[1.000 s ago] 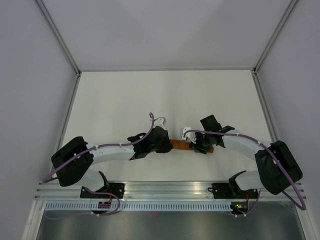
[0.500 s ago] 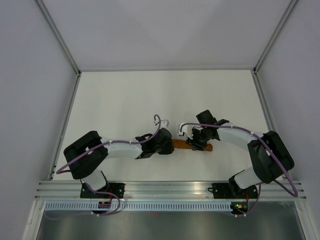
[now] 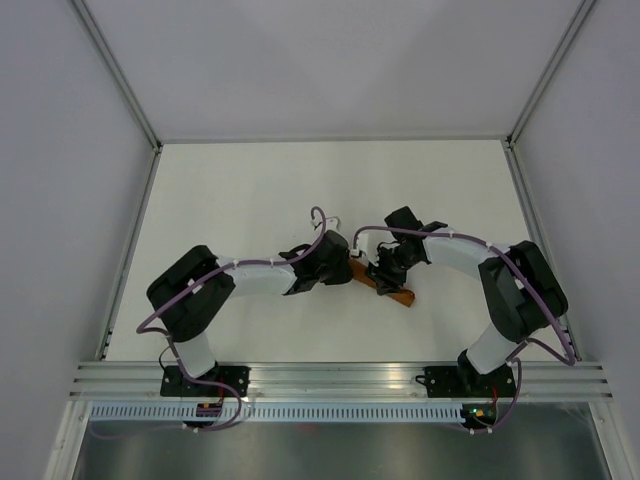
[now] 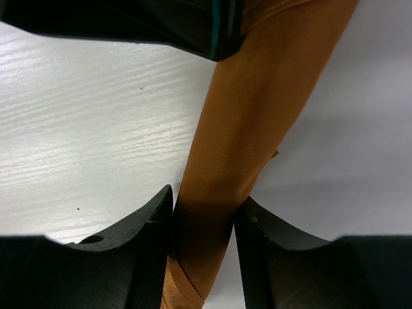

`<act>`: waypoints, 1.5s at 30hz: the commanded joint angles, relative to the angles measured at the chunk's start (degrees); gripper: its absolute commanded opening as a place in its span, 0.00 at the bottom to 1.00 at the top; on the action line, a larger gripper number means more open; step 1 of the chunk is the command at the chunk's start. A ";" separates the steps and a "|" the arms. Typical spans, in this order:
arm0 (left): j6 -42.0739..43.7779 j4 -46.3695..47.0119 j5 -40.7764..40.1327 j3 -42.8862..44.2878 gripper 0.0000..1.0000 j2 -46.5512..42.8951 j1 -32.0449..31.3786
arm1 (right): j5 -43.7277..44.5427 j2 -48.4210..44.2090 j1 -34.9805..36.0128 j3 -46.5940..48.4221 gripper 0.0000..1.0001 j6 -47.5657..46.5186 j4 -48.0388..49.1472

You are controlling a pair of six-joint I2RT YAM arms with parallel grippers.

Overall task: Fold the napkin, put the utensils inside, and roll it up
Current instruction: Roll the napkin with the utensil

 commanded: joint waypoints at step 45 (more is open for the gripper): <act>3.99 -3.00 6.20 4.24 0.24 -2.10 1.21 | -6.86 2.90 -5.08 9.57 0.56 3.37 -10.90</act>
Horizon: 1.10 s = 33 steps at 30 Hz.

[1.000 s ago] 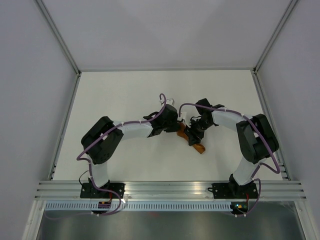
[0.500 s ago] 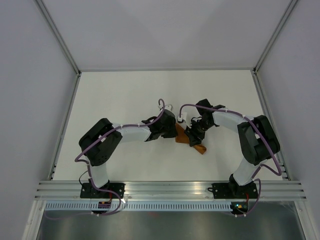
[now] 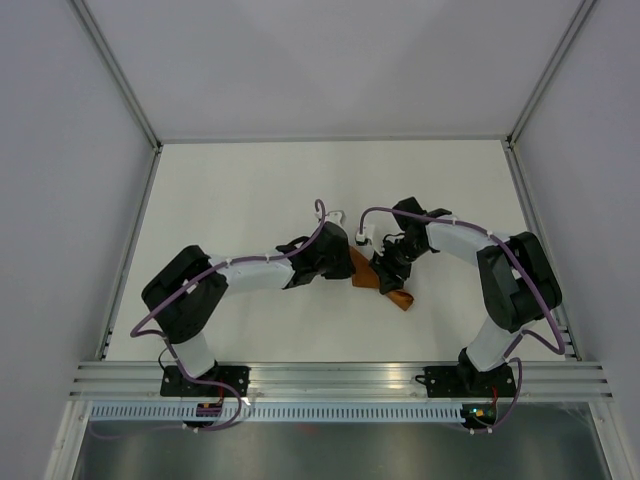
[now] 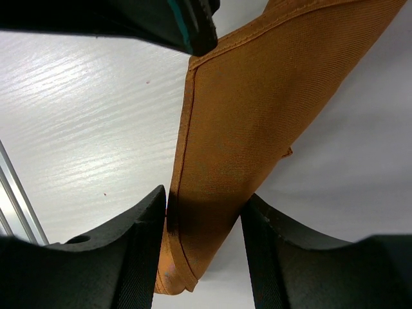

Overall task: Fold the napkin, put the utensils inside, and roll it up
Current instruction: Roll the napkin with the utensil

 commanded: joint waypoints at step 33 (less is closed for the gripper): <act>-4.31 -1.44 2.71 7.53 0.21 9.65 -1.49 | 4.53 -5.95 -4.00 4.34 0.57 8.94 2.64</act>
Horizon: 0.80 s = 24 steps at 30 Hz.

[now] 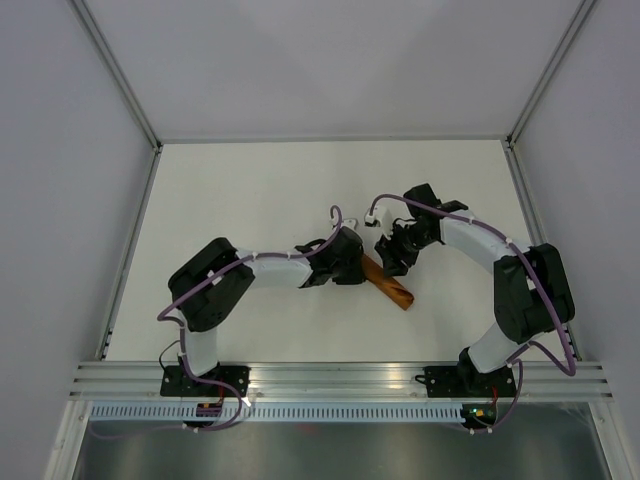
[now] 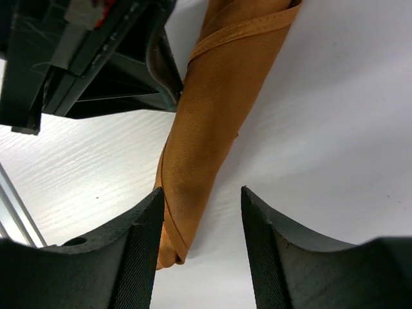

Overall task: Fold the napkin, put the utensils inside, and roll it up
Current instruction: Roll the napkin with the utensil

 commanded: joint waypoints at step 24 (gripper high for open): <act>2.66 -8.59 8.10 20.91 0.20 15.64 8.45 | 11.66 7.78 -2.86 1.45 0.46 8.02 10.80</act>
